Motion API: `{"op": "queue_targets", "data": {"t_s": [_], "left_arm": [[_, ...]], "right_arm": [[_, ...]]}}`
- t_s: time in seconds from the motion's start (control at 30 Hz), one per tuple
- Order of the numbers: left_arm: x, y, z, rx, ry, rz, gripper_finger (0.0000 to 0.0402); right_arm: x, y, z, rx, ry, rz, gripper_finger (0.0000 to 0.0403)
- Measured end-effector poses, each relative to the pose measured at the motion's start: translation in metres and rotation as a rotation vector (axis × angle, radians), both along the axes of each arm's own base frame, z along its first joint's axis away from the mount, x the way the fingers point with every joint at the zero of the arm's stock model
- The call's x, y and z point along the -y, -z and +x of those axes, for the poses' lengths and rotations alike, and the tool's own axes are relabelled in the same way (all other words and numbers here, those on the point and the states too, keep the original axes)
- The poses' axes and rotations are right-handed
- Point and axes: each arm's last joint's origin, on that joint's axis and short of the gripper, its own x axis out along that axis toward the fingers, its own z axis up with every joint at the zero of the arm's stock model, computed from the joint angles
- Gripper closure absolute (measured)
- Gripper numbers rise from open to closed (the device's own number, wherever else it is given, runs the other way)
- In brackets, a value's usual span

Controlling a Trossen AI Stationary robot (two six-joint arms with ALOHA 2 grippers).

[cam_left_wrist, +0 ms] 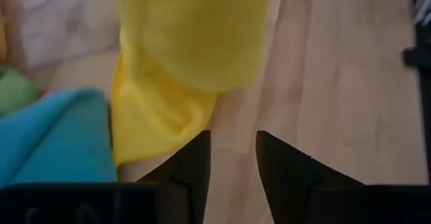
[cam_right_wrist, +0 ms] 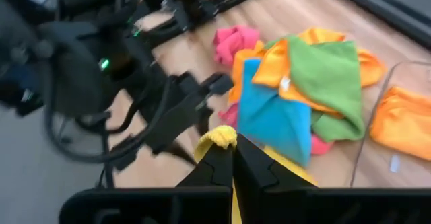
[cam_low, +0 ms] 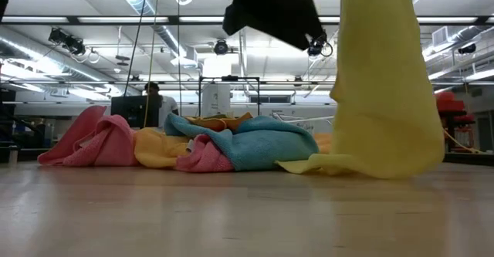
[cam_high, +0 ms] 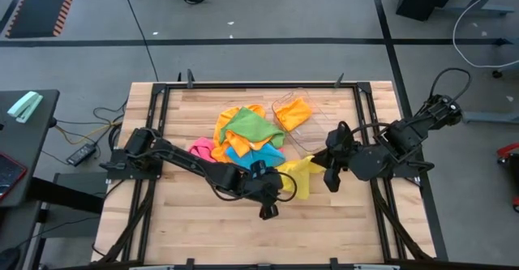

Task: Fold microfiber towels
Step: Fold the yellow towel

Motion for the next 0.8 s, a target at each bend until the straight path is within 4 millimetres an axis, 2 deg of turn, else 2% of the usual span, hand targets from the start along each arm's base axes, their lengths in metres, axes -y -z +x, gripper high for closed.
{"op": "queue_targets", "data": {"t_s": [0.17,0.3,0.43,0.63,0.8], "left_arm": [[-0.003,-0.008,0.004,0.076,-0.045,-0.063,0.0253],[0.002,-0.028,0.016,0.246,0.044,-0.07,0.023],[0.005,-0.041,0.021,0.354,0.141,0.011,0.0211],[0.006,-0.044,0.022,0.379,0.21,0.042,0.02],[0.007,-0.034,0.016,0.265,0.228,0.021,0.0225]], "right_arm": [[-0.004,0.0,-0.003,-0.035,-0.104,0.011,0.0397],[-0.007,0.0,-0.004,-0.034,-0.117,0.012,0.0397],[-0.007,0.0,-0.004,-0.029,-0.091,0.034,0.0397],[-0.006,0.0,-0.003,-0.002,-0.036,0.024,0.0397],[-0.006,-0.001,-0.003,0.004,-0.048,0.013,0.0397]]}}
